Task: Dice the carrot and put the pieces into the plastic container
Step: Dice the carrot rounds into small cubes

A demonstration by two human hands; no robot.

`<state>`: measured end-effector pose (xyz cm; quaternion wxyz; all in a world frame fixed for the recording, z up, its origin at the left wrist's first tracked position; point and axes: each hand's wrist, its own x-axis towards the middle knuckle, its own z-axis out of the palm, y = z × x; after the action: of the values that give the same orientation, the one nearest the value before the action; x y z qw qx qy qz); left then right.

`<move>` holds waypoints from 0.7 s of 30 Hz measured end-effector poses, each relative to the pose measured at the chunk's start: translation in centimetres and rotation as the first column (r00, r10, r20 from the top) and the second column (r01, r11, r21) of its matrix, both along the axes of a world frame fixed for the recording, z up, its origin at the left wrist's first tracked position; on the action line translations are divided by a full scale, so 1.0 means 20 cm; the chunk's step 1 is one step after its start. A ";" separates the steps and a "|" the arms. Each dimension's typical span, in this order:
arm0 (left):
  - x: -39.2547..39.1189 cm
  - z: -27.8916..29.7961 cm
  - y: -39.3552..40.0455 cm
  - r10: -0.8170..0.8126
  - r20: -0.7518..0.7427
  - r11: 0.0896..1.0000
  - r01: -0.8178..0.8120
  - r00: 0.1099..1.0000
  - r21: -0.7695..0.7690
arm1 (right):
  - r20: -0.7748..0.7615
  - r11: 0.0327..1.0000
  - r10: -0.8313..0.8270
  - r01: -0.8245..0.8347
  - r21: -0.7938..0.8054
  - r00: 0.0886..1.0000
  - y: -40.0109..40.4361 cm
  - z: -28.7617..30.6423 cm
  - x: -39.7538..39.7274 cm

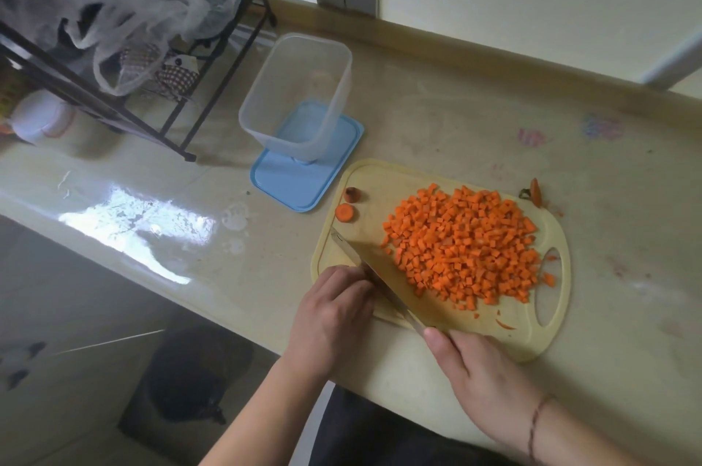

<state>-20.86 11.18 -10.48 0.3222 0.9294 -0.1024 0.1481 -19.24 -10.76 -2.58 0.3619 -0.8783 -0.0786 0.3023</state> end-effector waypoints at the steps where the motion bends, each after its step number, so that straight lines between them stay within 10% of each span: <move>1: 0.00 0.00 0.00 -0.001 0.000 1.000 0.001 1.000 -0.002 | 0.004 1.000 -0.010 0.010 0.010 1.000 0.00 0.00 0.00; 21: -0.02 0.01 0.05 -0.004 -0.043 0.998 0.001 0.999 -0.063 | 0.004 0.998 0.045 -0.045 -0.037 0.999 -0.03 -0.02 -0.05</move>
<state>-21.22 12.12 -10.34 0.3536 0.9216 -0.0919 0.1310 -20.16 -11.28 -2.92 0.3387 -0.8834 -0.0937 0.3099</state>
